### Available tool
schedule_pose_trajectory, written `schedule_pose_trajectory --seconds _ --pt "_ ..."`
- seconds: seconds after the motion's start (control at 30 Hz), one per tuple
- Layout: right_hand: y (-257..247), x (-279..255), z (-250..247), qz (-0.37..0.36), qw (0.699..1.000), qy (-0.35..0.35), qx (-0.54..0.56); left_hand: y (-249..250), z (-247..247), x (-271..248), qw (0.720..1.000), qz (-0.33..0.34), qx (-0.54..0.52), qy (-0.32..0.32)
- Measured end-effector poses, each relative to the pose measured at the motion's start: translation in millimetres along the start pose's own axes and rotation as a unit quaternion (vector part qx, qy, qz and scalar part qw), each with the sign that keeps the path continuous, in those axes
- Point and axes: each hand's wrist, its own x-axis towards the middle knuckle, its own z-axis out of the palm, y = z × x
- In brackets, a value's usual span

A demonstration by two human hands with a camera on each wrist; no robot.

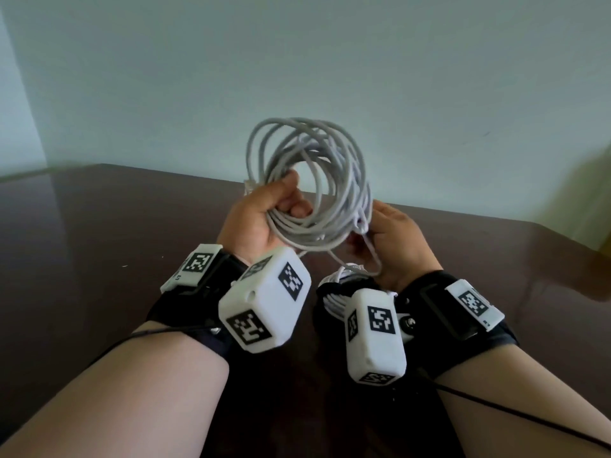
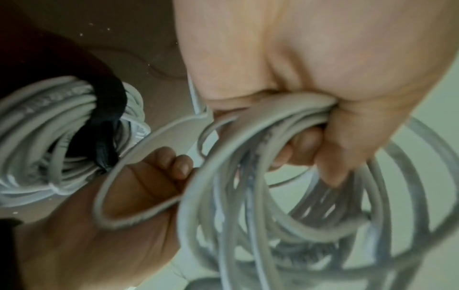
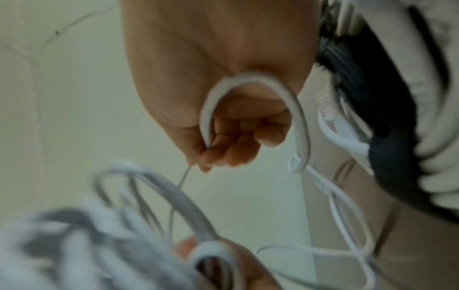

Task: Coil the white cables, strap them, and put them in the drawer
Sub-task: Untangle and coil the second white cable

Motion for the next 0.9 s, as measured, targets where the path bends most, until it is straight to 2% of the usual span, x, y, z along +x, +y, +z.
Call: schedule_pose_trajectory --seconds 0.07,0.17,0.27,0.3,0.37,0.43,0.5,0.6,0.67,0.77,0.83,0.9 --pt "-3 -1 -2 0.017 0.999 -0.036 0.035 0 1 0 0.997 0.031 -0.013 0.066" --pt "-9 -9 -3 0.002 0.992 -0.108 0.058 -1 7 -1 0.987 0.067 -0.037 0.139" --pt "-8 -9 -7 -0.024 0.992 -0.117 0.033 1 9 -1 0.973 0.101 -0.037 0.207" --pt "-6 -8 -9 -0.035 0.992 -0.120 0.012 0 7 -1 0.966 0.109 -0.019 0.232" --pt "-4 -9 -9 -0.067 0.986 -0.116 -0.098 -2 6 0 0.954 0.122 0.024 0.273" --pt "-2 -11 -6 -0.096 0.962 -0.102 -0.234 -3 7 0 0.942 0.138 0.050 0.301" --pt "2 -12 -4 -0.122 0.930 -0.084 -0.335 -3 8 1 0.935 0.152 0.054 0.316" --pt "2 -14 -2 -0.156 0.892 -0.099 -0.413 -2 3 2 0.933 0.159 0.062 0.318" --pt "-1 -16 0 -0.185 0.870 -0.126 -0.440 -1 -5 2 0.921 0.145 0.138 0.335" --pt "-4 -18 7 -0.239 0.836 -0.123 -0.478 -1 -14 3 0.883 0.150 0.273 0.352" --pt "-2 -18 10 -0.238 0.832 -0.116 -0.488 -2 -11 5 0.877 0.177 0.304 0.329" --pt "0 -16 6 -0.210 0.855 -0.119 -0.459 -4 -7 6 0.891 0.184 0.273 0.312"
